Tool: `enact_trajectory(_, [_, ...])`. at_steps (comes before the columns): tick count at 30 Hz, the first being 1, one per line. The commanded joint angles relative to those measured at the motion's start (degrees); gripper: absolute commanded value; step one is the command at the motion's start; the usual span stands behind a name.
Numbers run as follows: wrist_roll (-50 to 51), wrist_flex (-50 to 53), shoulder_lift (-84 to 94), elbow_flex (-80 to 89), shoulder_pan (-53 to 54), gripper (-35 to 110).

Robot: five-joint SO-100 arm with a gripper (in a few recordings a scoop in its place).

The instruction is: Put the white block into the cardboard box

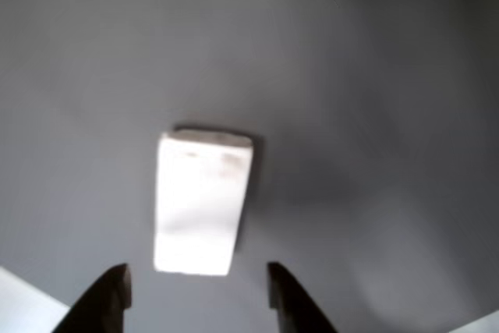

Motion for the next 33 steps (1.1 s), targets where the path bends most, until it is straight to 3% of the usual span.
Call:
enact_trajectory(1, [0.53, -0.97, -1.41, -3.69, 0.18, 26])
enact_trajectory(33, [-2.55, -4.48, -8.0, -6.59, 0.09, 28])
